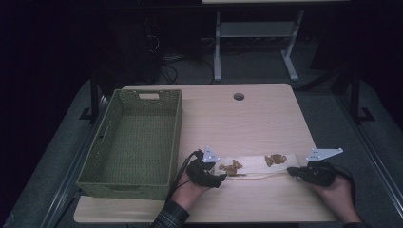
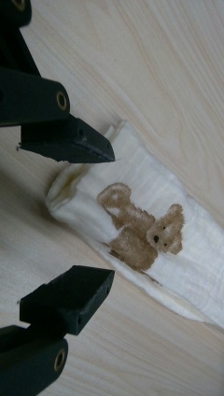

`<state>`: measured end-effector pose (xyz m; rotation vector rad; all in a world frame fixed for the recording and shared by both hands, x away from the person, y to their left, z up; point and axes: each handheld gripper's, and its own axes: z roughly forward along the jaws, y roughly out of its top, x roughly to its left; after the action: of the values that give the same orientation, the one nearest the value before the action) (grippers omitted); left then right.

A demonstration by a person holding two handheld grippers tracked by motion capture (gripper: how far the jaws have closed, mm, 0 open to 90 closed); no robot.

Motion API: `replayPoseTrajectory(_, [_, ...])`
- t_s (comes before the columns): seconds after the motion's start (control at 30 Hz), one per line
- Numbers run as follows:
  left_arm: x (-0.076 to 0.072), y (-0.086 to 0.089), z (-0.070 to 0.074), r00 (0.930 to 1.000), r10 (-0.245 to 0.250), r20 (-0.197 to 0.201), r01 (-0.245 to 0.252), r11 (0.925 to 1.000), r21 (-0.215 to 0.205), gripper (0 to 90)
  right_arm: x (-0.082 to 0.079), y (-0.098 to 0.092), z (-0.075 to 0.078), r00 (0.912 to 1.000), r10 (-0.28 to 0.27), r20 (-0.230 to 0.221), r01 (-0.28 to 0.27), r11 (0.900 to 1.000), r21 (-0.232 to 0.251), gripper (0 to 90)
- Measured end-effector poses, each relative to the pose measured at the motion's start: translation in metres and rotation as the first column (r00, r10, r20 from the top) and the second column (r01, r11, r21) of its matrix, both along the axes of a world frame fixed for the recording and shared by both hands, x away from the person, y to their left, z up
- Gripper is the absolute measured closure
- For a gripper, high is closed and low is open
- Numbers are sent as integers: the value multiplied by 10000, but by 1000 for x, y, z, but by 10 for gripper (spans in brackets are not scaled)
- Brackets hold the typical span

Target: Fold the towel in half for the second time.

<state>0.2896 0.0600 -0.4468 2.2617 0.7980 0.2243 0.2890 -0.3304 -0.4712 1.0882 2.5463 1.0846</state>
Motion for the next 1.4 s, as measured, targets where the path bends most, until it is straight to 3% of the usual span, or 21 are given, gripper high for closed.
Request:
replayPoseTrajectory(0.3, [1,-3,-3,9999,-64,94,64,10000,15,348,19,3,0,9998,-80,166,83,9999,-135,899])
replayPoseTrajectory(0.47, [4,-5,-3,9993,-75,360,74,10000,50,349,37,9,1,9997,-105,234,109,9998,-164,899])
replayPoseTrajectory(0.7, [7,-3,-3,9993,-5,382,4,10000,37,349,61,17,1,9993,-194,319,201,9995,-239,900])
replayPoseTrajectory(1.03, [10,-2,-3,9988,69,475,-68,10000,-35,348,89,26,2,9986,-292,436,292,9996,19,900])
replayPoseTrajectory(1.4, [12,-1,-2,9984,226,524,-220,9997,-115,350,127,54,2,9986,100,524,-88,9997,-220,899])
